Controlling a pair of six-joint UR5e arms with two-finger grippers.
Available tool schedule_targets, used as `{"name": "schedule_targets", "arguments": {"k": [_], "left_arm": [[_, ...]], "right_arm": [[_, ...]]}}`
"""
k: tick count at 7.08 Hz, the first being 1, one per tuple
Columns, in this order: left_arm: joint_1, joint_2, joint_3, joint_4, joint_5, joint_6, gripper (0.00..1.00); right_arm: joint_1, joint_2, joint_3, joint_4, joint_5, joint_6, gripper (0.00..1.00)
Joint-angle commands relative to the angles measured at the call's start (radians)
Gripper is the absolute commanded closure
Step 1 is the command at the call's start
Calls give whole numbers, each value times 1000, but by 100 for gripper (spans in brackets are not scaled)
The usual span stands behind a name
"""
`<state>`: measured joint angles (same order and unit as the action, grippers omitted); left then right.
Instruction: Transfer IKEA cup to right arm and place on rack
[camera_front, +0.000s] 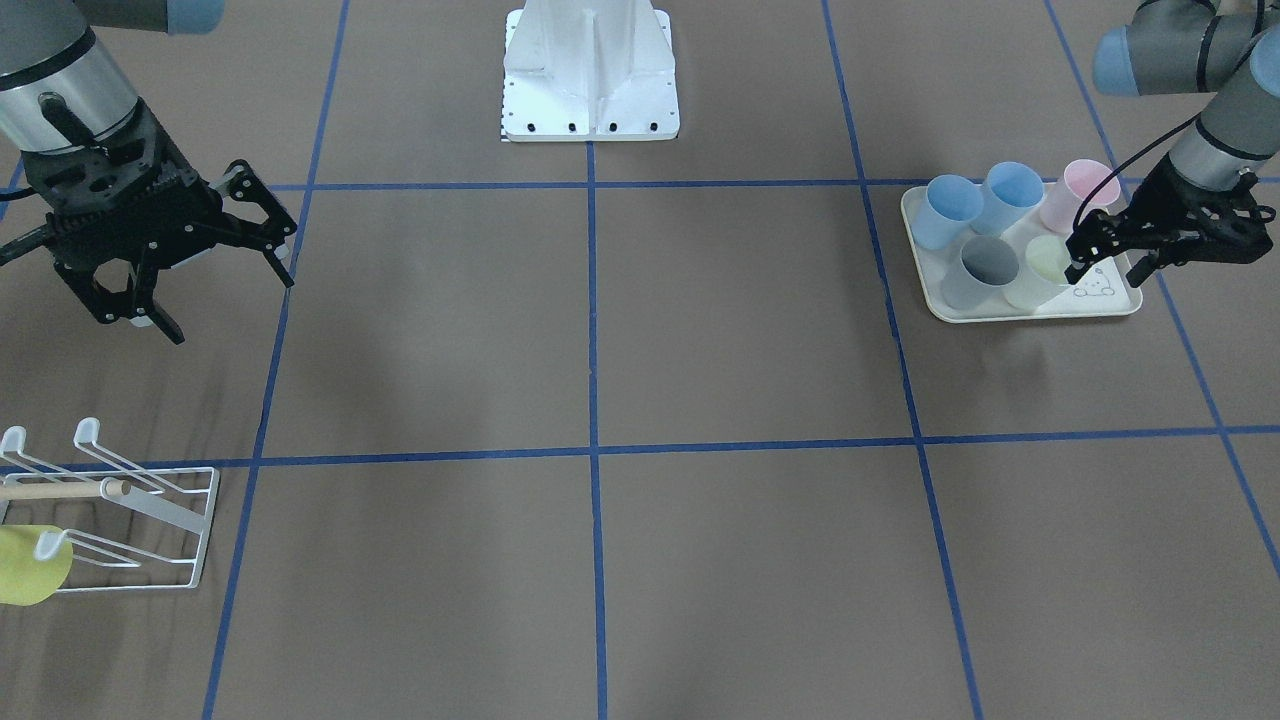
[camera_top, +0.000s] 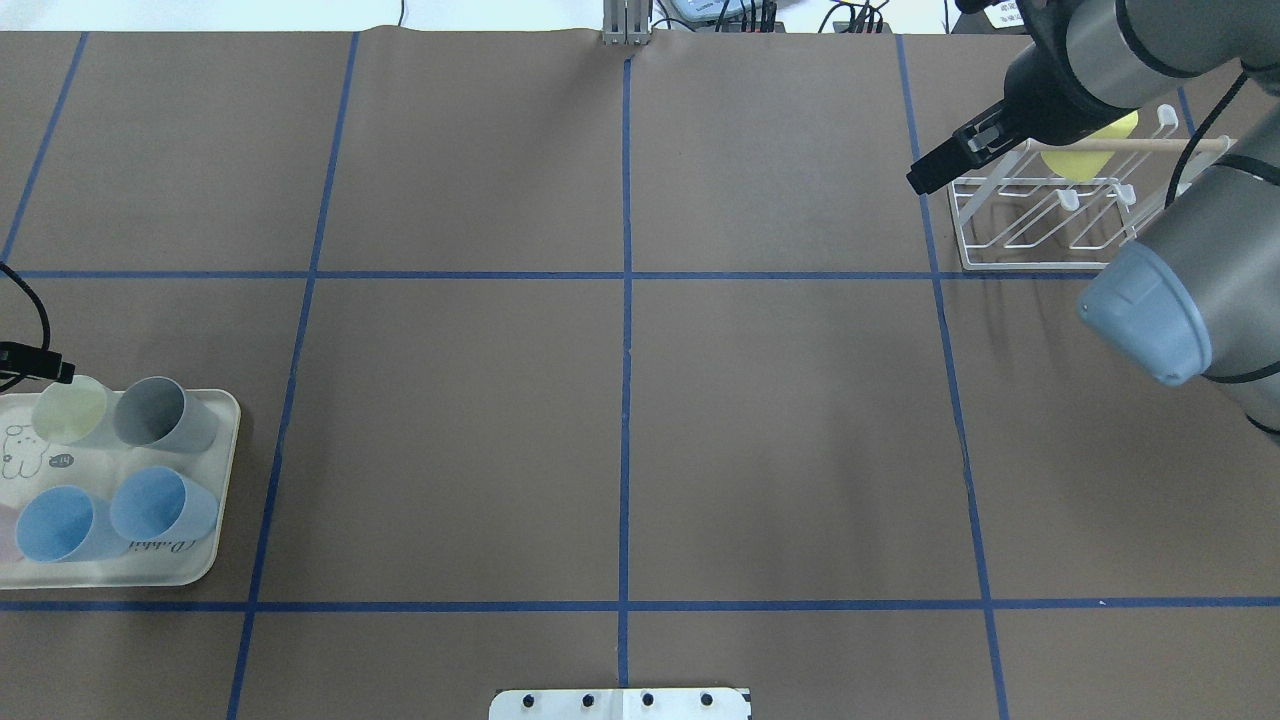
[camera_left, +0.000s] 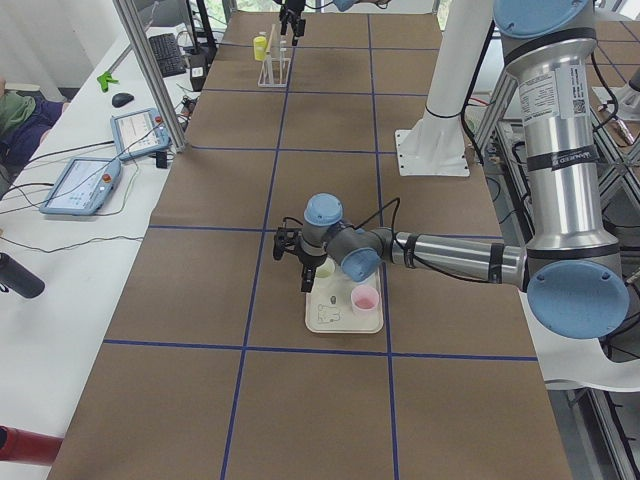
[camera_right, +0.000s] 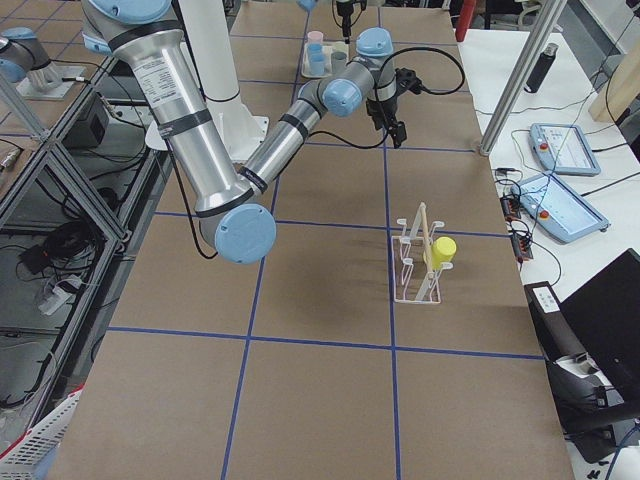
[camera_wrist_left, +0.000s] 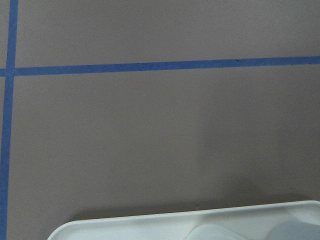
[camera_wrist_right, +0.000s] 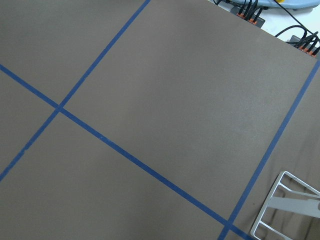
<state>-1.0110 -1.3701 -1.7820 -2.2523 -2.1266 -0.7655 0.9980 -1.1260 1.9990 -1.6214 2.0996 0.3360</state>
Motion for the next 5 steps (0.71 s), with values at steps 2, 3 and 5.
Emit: {"name": "schedule_targets", "arguments": {"k": [2,3,5], "left_arm": [[8,28,-1,-49,-13,0,17],[8,42,-1,-64,-32,0,26],[29,45,-1,-76,-33,0,45]], "right_arm": [[-5,0,-2,0,-7,0,1],[-7,0,-3,0,-9,0,1],[-12,0,-5,0,-10,0,1]]}}
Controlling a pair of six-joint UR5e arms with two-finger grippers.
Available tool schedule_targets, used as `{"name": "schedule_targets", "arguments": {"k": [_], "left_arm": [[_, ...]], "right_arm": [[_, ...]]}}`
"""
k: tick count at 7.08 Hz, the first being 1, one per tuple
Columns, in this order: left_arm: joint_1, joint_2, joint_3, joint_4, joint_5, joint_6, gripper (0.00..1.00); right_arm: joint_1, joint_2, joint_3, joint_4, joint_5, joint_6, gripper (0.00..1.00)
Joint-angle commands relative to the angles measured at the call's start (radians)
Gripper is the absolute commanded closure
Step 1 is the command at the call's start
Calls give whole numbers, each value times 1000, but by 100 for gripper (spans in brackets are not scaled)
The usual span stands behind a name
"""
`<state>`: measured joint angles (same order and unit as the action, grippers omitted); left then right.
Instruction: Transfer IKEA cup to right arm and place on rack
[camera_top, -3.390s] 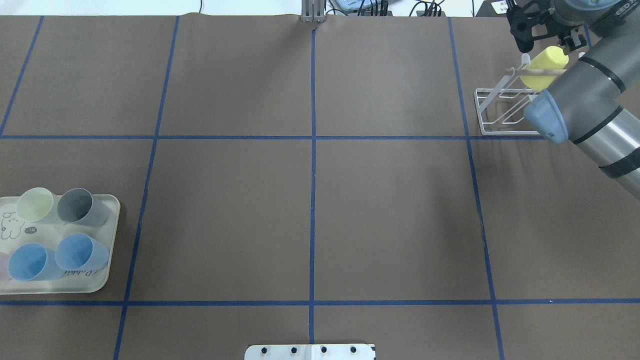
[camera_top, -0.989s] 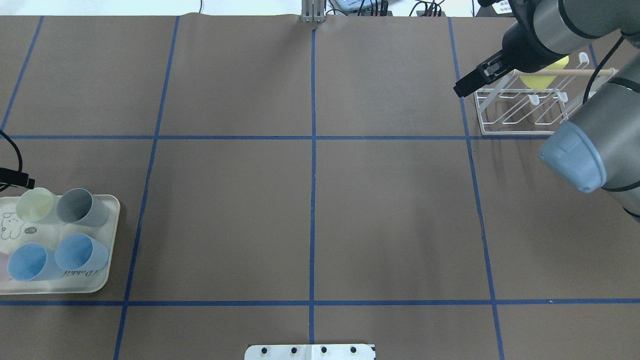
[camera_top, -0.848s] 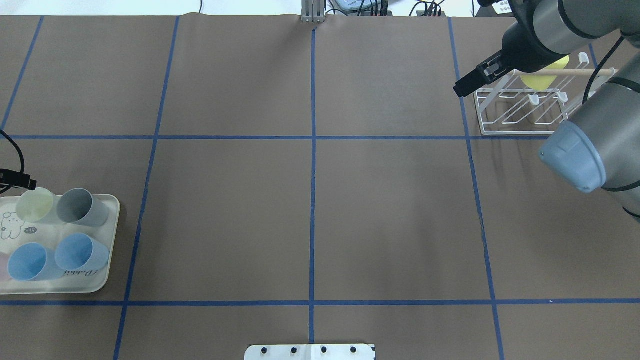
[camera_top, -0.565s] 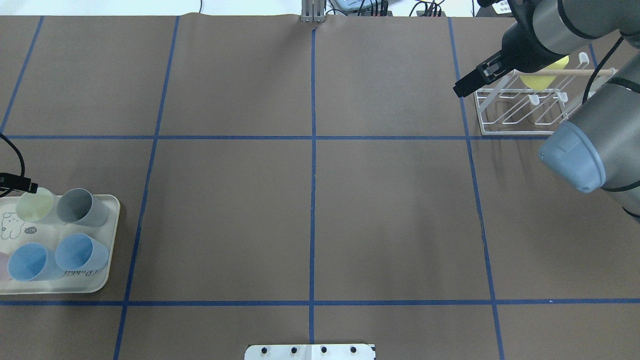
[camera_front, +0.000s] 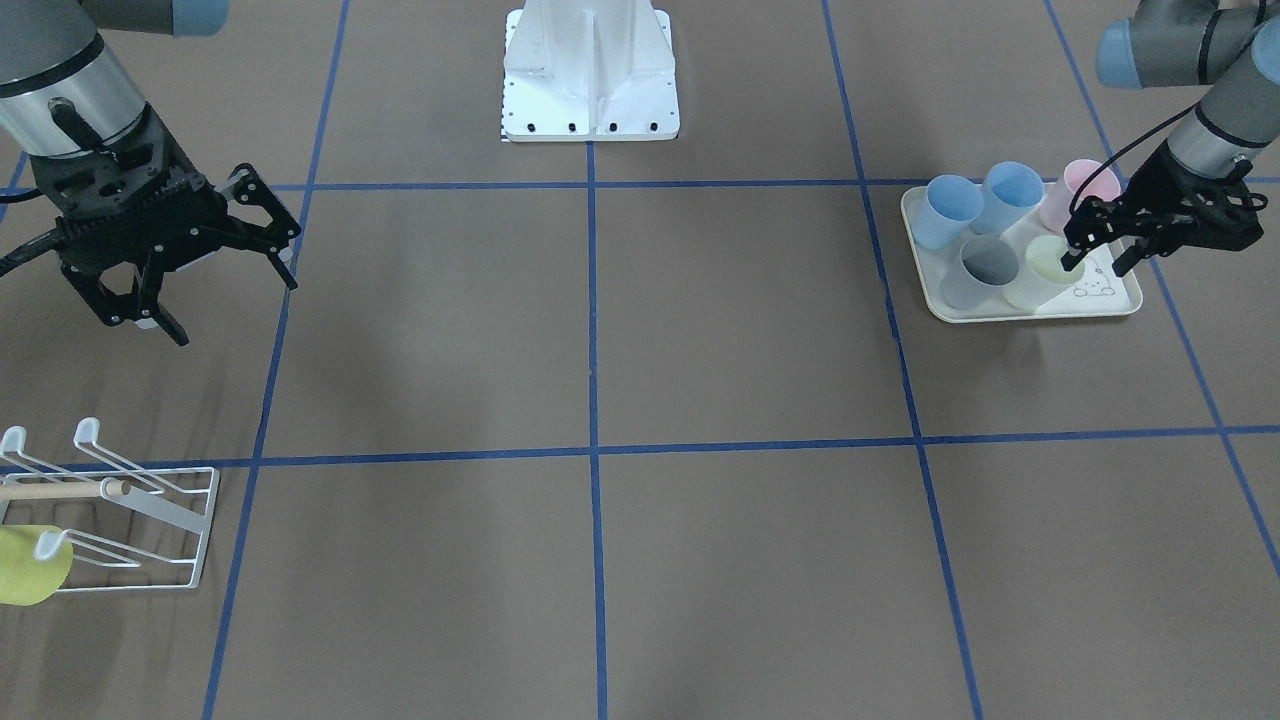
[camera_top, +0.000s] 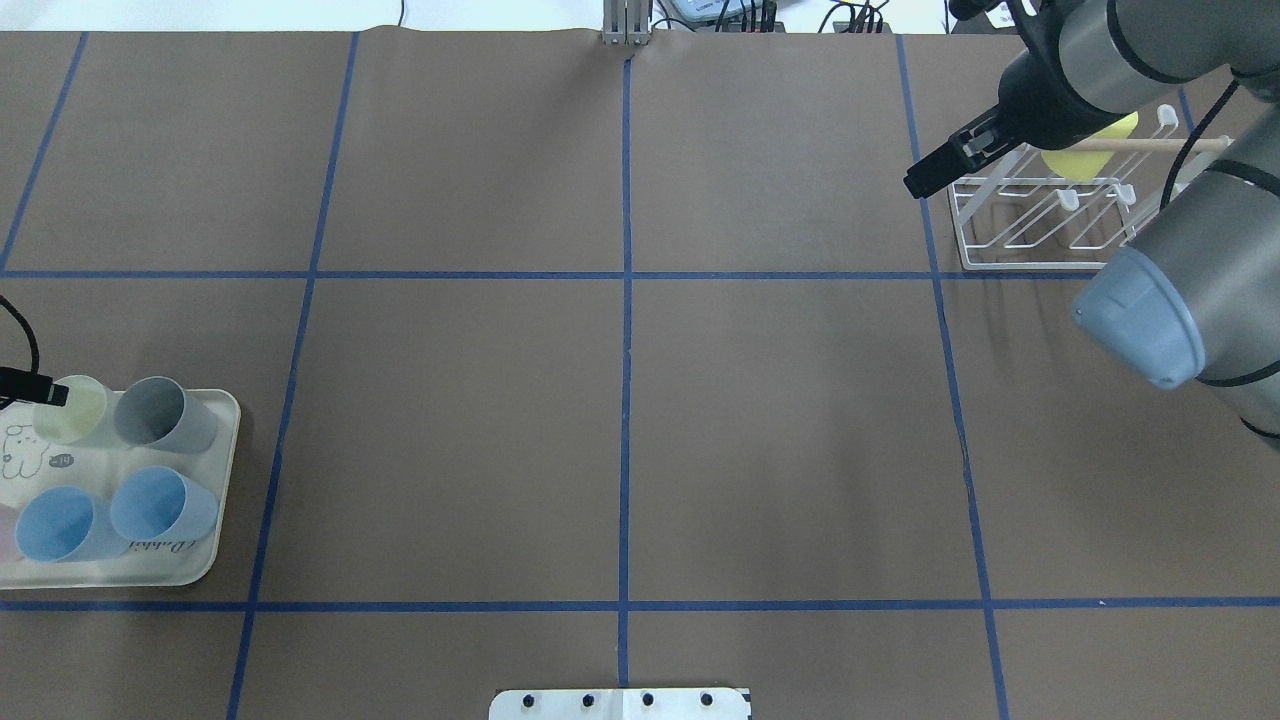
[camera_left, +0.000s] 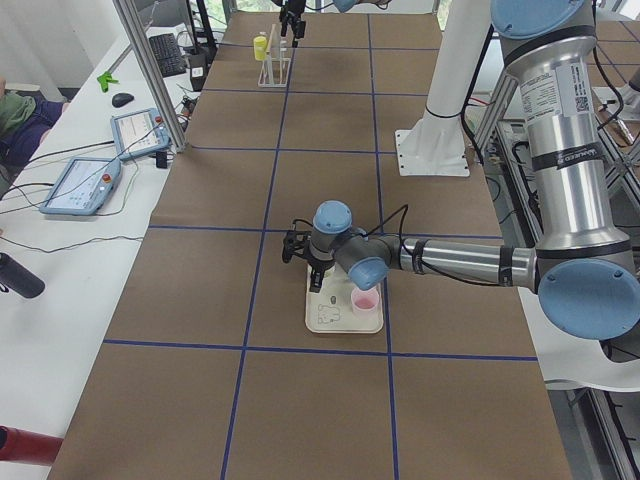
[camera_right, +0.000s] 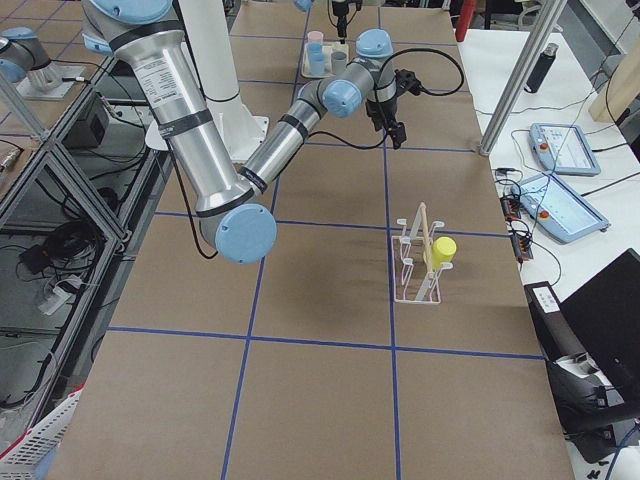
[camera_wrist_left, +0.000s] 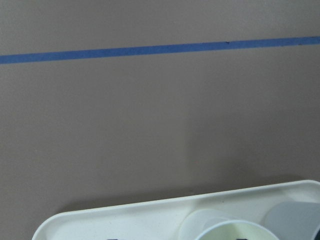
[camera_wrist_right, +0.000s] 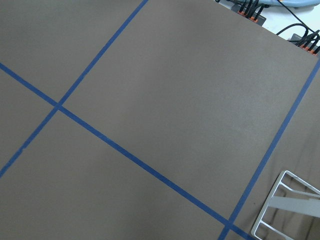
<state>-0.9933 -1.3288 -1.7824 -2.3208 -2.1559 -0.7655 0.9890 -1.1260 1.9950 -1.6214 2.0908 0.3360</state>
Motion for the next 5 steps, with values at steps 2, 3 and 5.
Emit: {"name": "schedule_targets", "arguments": {"k": [2,3,5], "left_arm": [[18,3,1,-8,-2,0,59],[19,3,1,-6,-2,0,65],[19,5,1,-6,-2,0,83]], "right_arm": [[-3,0,-2,0,0,0,1],[-4,0,-2,0,-2,0,1],[-9,0,-5,0,-2,0,1]]}}
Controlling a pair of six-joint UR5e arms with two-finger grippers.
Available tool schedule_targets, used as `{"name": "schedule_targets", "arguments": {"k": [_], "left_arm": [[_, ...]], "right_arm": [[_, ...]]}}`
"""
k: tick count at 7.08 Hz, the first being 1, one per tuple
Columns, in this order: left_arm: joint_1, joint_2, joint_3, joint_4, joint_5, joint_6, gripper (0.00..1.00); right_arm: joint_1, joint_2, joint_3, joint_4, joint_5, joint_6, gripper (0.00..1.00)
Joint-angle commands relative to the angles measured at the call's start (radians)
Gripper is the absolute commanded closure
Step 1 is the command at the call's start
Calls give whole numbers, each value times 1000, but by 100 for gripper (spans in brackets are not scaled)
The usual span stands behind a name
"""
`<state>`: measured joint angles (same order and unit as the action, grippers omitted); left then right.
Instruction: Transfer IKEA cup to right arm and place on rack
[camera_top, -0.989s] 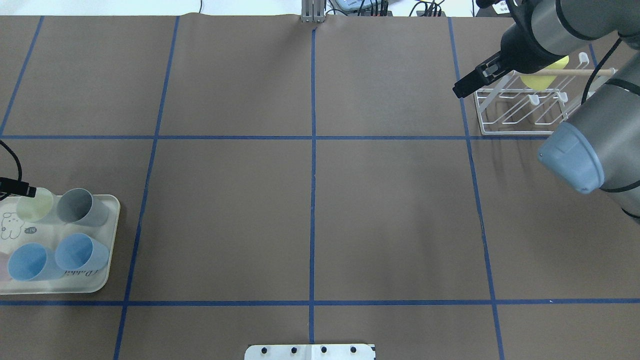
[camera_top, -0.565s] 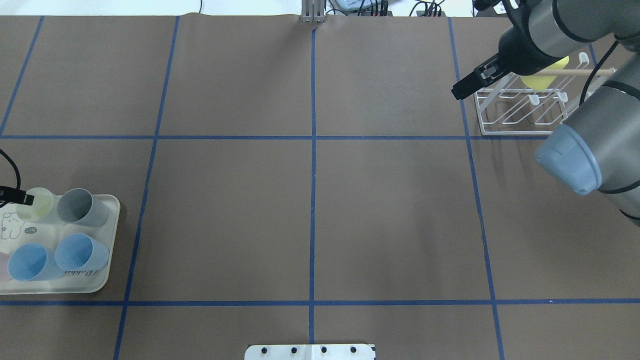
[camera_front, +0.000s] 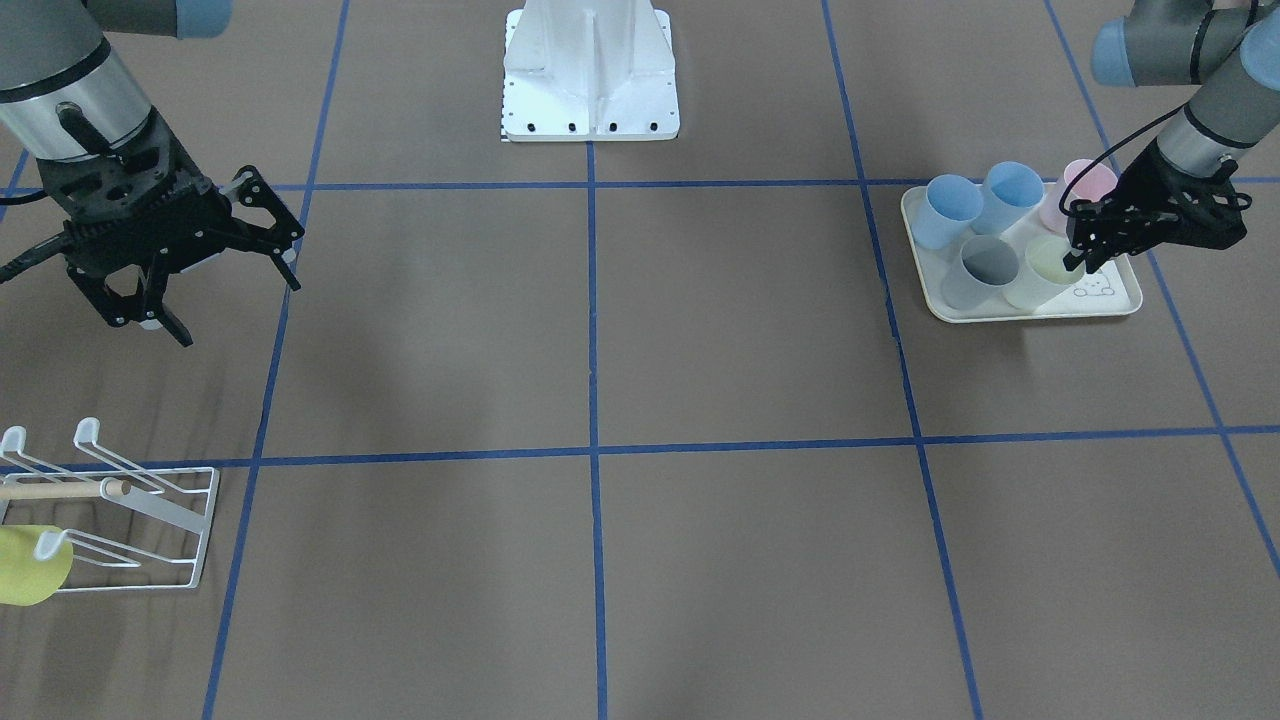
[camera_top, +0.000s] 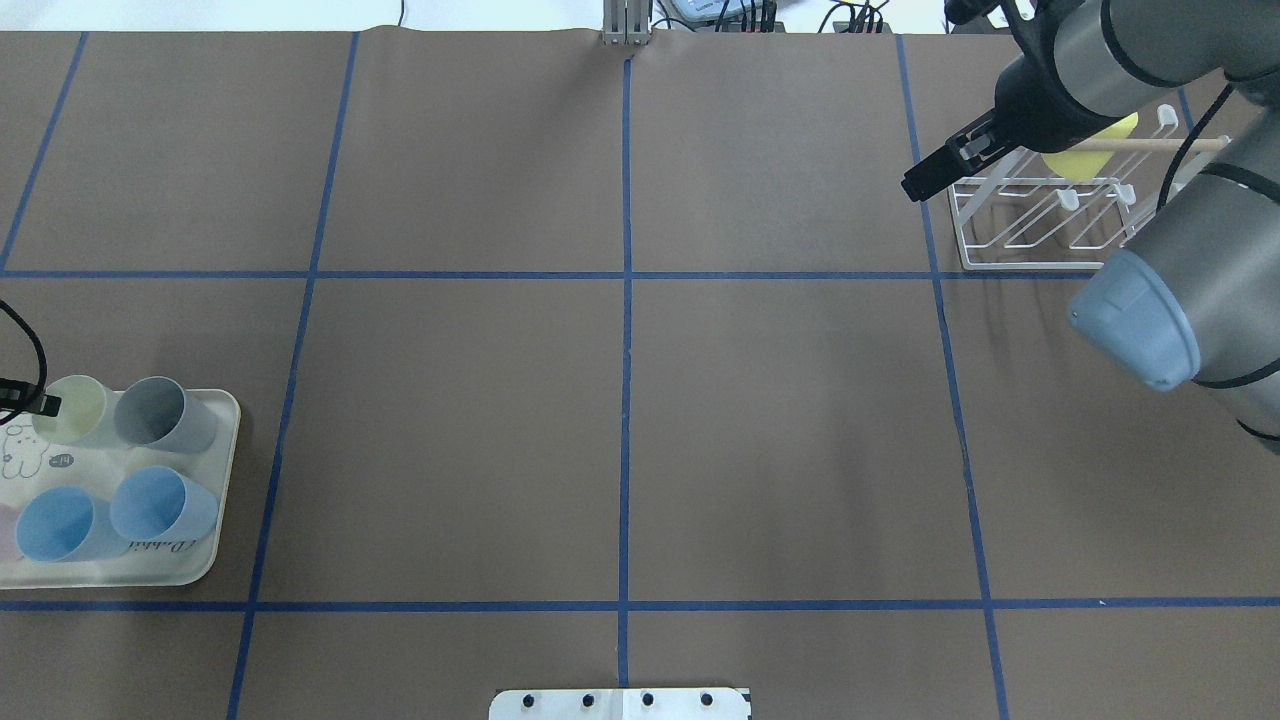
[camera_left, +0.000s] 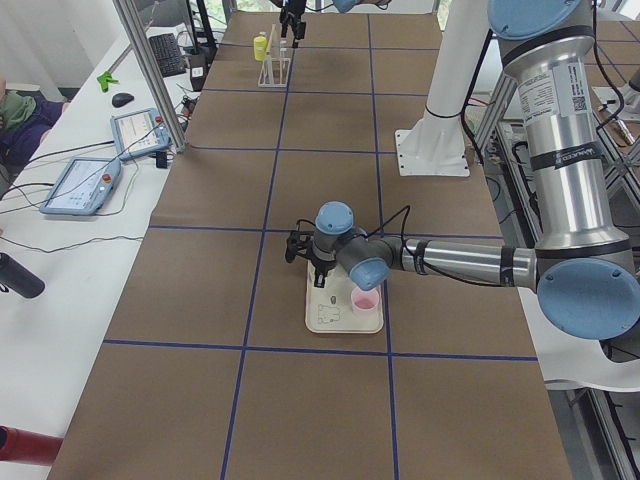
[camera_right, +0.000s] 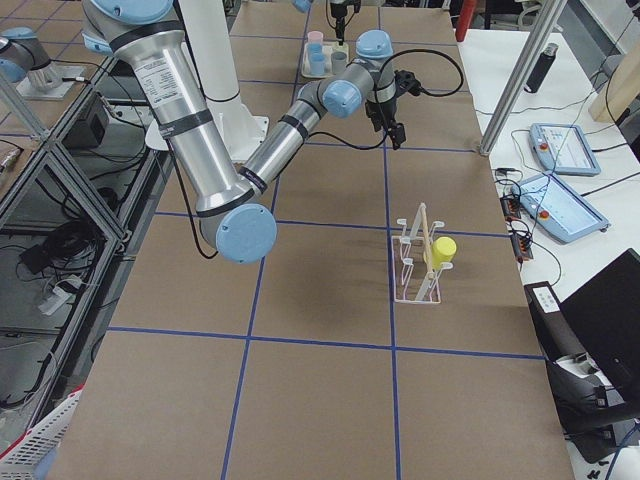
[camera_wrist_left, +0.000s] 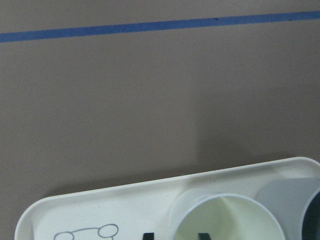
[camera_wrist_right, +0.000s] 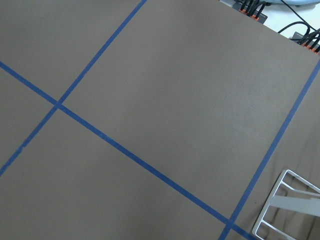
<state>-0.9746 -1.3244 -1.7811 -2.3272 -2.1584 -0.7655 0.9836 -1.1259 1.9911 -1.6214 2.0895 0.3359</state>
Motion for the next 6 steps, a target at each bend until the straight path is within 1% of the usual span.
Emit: {"name": "schedule_targets", "arguments": {"k": [1,2,4,5,6], "left_arm": [[-1,1,-1,2,0,0,90],[-2,1,-6,3,-1,0,100],[-25,10,-9,5,-40,9,100],[-117,17,-15,5,-63,15,100],[-224,16,-21,29,-131,65,100]], "right_arm": [[-5,0,-2,0,-2,0,1],[-6,0,-3,0,-3,-3,1],[-9,5,-5,3,-8,-11,1],[-10,11,-6,5,-9,-14,1],[-10,30,-15,15,-22,-17,1]]}}
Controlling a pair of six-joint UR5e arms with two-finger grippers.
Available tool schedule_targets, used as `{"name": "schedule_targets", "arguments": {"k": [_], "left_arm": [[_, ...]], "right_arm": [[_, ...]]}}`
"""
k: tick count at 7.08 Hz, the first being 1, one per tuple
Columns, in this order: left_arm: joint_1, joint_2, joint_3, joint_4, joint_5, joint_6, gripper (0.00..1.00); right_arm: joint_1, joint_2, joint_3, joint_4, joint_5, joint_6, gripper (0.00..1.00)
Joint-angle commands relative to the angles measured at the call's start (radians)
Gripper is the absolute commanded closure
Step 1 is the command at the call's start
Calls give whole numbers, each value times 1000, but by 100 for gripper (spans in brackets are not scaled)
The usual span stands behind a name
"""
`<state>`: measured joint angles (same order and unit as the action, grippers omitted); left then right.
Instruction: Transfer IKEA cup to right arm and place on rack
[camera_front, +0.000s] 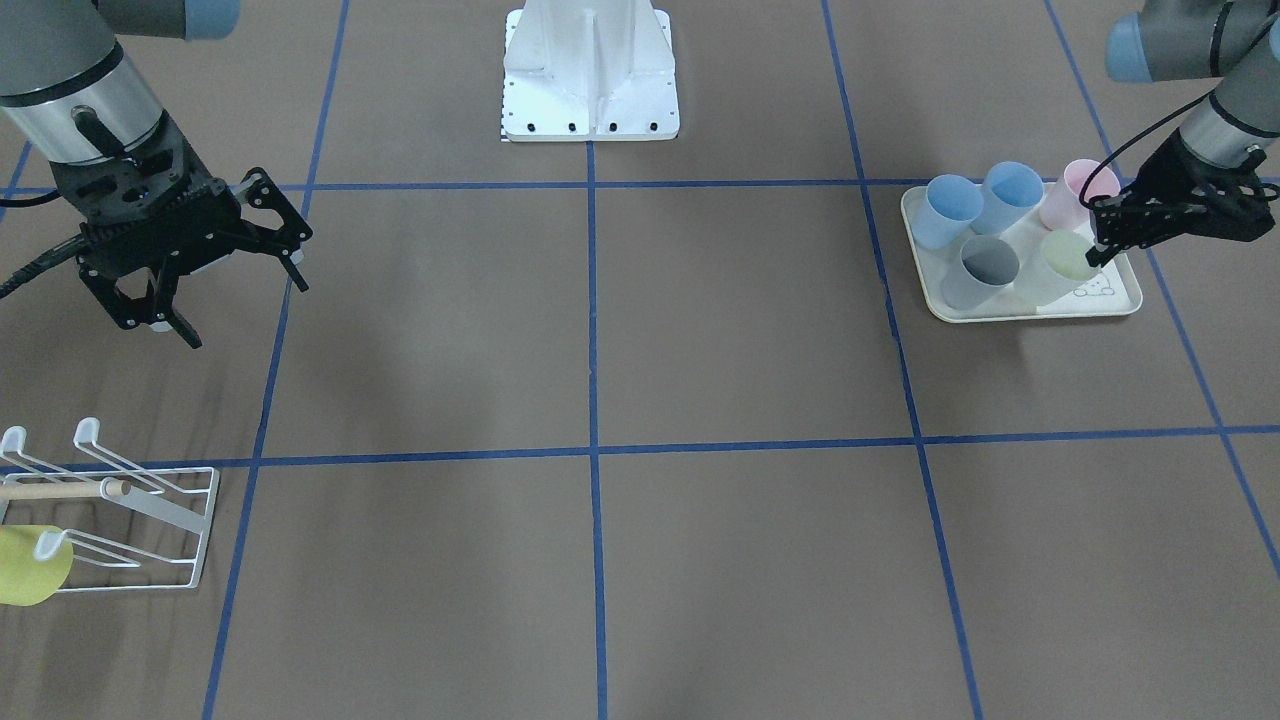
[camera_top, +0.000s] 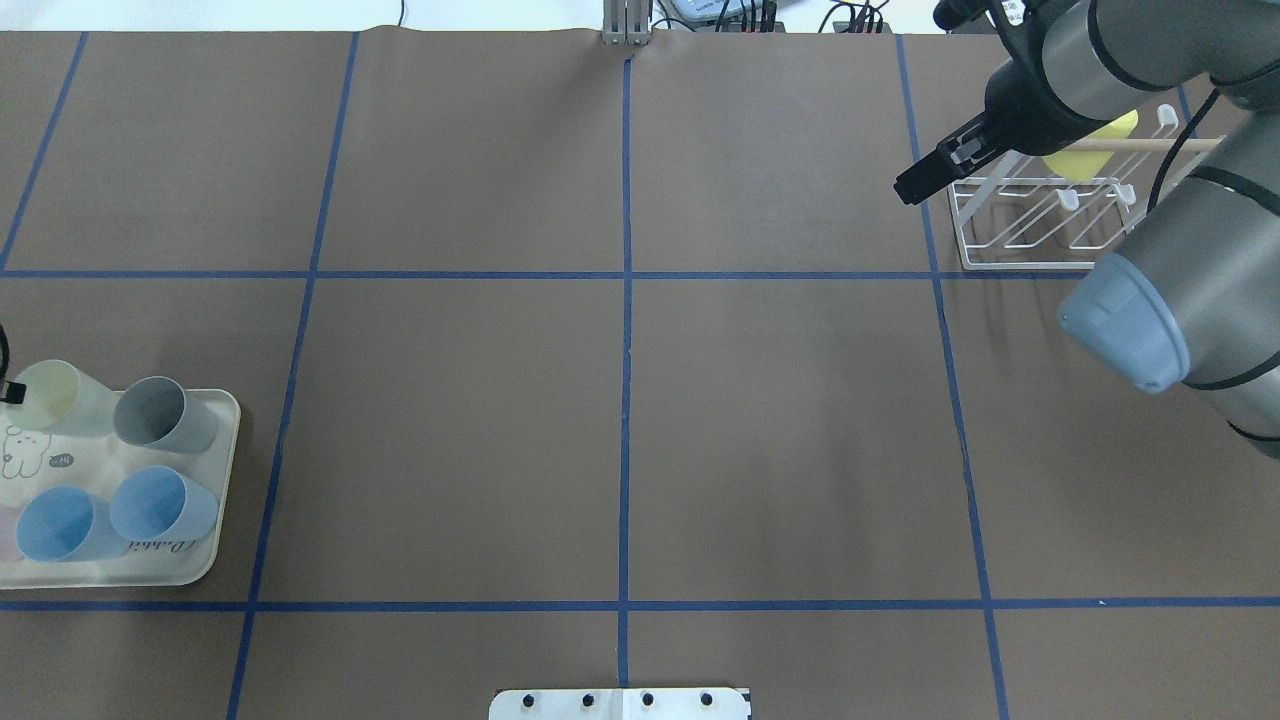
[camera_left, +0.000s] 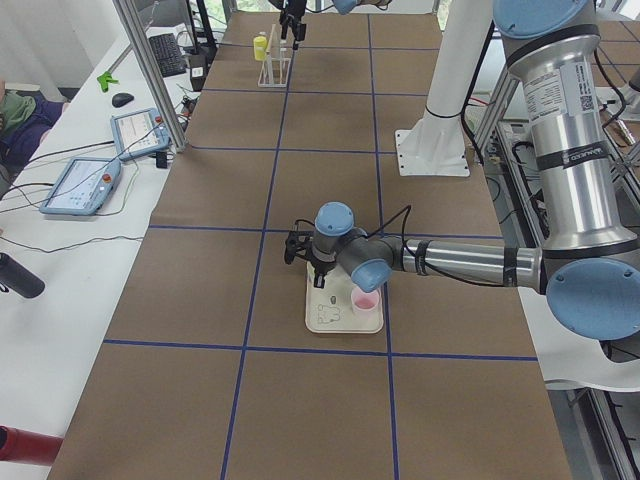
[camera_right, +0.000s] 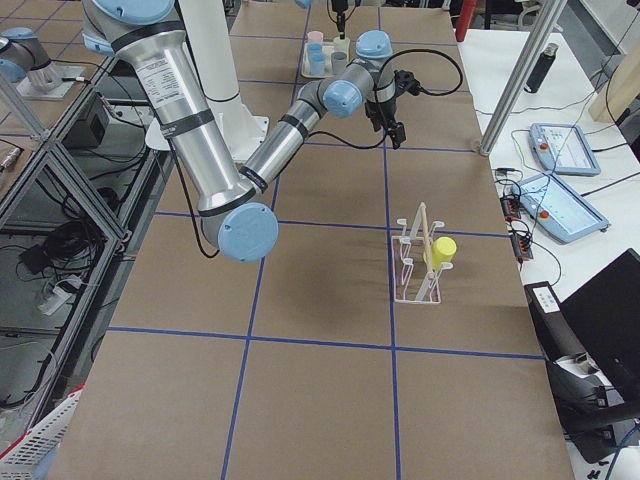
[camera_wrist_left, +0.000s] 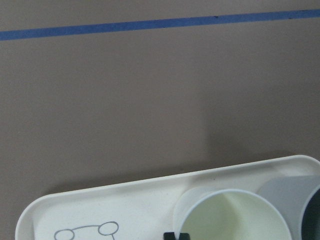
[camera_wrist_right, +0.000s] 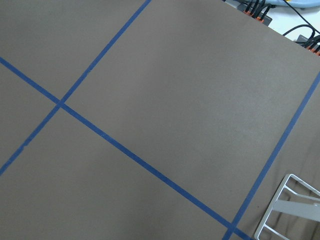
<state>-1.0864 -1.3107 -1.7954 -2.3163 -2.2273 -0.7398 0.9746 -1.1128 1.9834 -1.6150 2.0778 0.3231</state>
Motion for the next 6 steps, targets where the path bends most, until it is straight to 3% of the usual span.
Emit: {"name": "schedule_targets", "arguments": {"k": [1,2,4,6], "left_arm": [[-219,-33,-34,102,-172,60,100],[-280,-114,-73,212,-230,51,100],[-283,-235,-136,365,-332,-27,100],[-282,-368,-141,351,-425,-299,100]], "right_arm": [[-4,25,-30,83,-31,4,1],[-5,24,-73,195,-33,10,1],[-23,25,-173,427,-63,8,1],[-83,25,-236,590,-151,10,1]]}}
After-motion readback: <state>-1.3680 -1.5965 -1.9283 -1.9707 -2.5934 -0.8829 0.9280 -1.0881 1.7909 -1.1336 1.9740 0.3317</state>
